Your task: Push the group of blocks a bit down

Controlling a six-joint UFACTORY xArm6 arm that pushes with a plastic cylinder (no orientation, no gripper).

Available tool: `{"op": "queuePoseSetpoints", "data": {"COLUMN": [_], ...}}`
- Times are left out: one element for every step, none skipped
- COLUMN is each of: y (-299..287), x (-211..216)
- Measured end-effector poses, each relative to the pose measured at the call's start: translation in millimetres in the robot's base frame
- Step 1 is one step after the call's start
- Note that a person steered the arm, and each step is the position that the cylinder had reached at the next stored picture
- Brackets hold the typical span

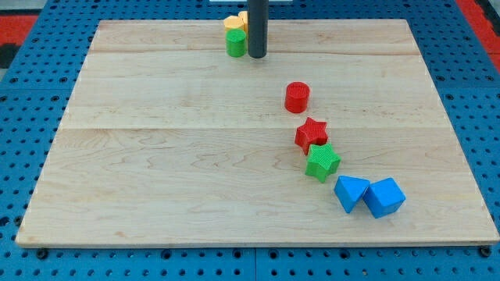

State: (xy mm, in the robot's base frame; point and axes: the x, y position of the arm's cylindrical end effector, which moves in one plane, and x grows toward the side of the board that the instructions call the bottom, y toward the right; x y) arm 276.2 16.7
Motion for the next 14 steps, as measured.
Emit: {"op": "queuePoseSetpoints", "data": {"y": [23.6,40.1,35.0,35.0,35.1,35.4,40.6,51.4,79.5,89.6,81.1,80.8,81.2,42.0], "x": [-3.8,-3.1,8.9,26.5,68.4,102.3,117.9,123.7,136.1,151.5,160.6,166.1,166.1,169.7]}}
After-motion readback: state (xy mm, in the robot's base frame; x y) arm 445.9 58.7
